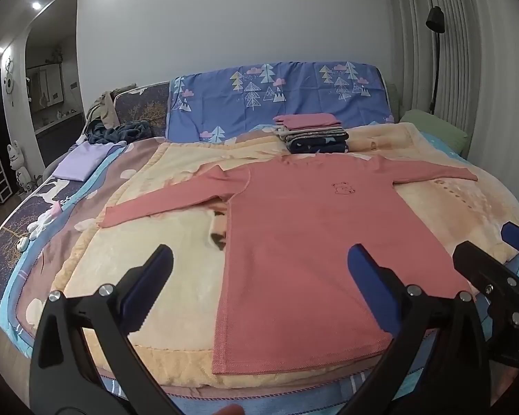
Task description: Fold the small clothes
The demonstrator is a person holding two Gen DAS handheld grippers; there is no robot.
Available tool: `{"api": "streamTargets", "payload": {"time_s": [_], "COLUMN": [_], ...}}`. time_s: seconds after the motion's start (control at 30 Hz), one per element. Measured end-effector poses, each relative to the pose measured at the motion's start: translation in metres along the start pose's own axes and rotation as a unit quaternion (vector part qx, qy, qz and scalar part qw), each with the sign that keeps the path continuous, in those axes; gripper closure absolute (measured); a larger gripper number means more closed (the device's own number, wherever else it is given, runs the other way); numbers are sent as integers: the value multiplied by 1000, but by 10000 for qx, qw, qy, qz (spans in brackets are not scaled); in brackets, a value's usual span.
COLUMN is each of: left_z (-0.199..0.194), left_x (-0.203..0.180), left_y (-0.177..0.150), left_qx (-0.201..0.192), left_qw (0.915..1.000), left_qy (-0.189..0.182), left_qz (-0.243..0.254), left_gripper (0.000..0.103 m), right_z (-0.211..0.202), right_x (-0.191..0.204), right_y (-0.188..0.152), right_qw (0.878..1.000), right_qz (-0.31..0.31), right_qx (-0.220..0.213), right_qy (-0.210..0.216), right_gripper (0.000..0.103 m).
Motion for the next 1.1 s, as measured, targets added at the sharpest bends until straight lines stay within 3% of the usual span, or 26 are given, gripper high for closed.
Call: {"api": "streamTargets", "payload": {"time_s": [0.4, 0.8, 1.1], "left_z": [-6, -9, -10], "left_x": [-4, 2, 6], "left_y": [2, 0, 1], "left_qx": [-219, -265, -333], "left_qw": [9996, 9996, 9994], "left_qy": [158, 45, 50], "left_qz": [57, -81, -58], "left_gripper": [2, 2, 2], "right_z": [-1, 5, 7], "right_x": [-1, 7, 14], "right_y": [-1, -1, -4], "right_qw": [10000, 9999, 9998], "right_qz": [-11, -81, -79], "right_qx": [-4, 57, 66], "right_qy": [-46, -41, 183], "right_gripper": [1, 1, 1]}}
Point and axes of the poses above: each gripper's, at about its wrist camera, not at the fingertips, and z roughly the way its jaws point, x to its left, y to its top, the point moved 7 cm from there along z, roughly the way its jaws point, and after that the axes turned 8 degrees about x, right-handed, at the moved point
